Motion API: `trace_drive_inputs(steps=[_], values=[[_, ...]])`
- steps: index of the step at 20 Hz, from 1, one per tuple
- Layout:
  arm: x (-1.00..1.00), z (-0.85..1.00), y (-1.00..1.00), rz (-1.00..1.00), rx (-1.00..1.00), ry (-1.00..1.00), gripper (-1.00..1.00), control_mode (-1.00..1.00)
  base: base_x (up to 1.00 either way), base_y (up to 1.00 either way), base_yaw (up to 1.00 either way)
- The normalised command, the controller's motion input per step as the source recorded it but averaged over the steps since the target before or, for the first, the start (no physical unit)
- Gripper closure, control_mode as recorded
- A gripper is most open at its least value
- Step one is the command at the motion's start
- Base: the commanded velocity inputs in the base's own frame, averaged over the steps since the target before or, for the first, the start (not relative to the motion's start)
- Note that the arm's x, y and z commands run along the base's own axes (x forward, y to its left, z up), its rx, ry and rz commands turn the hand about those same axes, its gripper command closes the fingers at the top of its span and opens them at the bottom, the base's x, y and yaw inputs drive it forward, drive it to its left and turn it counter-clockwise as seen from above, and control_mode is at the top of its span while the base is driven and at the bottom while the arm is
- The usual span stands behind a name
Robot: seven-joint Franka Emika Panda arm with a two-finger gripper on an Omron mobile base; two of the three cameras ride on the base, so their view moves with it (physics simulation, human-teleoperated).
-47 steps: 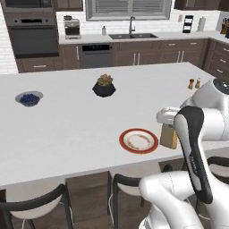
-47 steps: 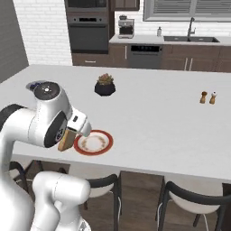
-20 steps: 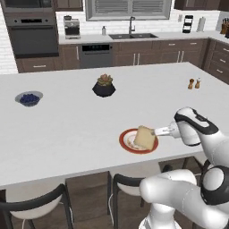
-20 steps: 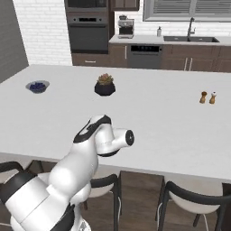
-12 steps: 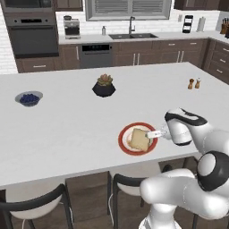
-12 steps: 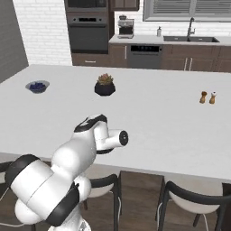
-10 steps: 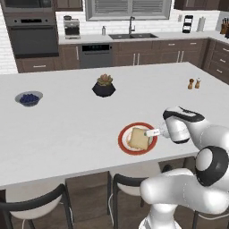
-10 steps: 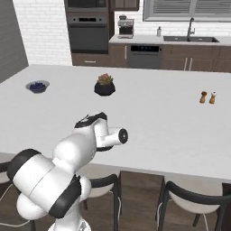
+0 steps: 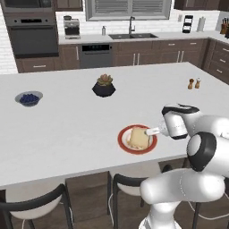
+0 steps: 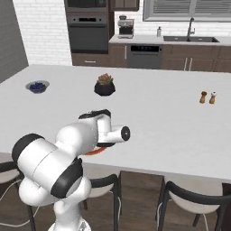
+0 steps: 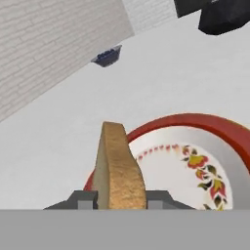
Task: Start the toaster. Once the lever pops up, take the bread to the plate on the dining counter.
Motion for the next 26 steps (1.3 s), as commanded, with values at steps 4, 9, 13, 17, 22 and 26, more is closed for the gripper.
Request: trace_drive_inputs(steps=[4,9,13,17,22,26], values=[[0.0,0.0,0.0,-0.1,-0.08,0.0,-1.0,-1.0,0.0,0.0,0.0],[0.11,0.0,-0.26,-0.19,-0.05,0.01,-1.0,-1.0,0.0,0.0,0.0],[0.12,0.05,-0.41,-0.21,-0.03,0.04,-1.0,-1.0,0.0,0.0,0.0],[0.07,0.33,-0.42,-0.22,-0.05,0.0,-1.0,-1.0,0.0,0.0,0.0],[0.0,0.35,-0.17,-0.2,-0.11,0.0,-1.0,-1.0,0.0,0.0,0.0],[-0.31,0.65,0.0,-0.15,-0.12,0.0,-1.0,-1.0,0.0,0.0,0.0]])
